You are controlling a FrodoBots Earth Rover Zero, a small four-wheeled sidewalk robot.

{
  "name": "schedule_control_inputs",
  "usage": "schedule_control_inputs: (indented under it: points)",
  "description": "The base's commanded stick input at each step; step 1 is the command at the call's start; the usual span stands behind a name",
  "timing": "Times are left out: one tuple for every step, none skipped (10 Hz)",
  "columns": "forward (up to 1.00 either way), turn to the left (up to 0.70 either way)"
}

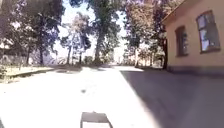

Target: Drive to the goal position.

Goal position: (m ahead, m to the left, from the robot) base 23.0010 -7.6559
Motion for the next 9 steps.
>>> schedule_control_inputs:
  points:
    - [0.7, 0.0]
    - [0.7, 0.0]
    - [0.7, 0.0]
    - [0.7, 0.0]
    - [0.7, 0.01]
    - [0.7, 0.14]
    - [0.7, 0.14]
    - [0.7, 0.14]
    - [0.7, 0.1]
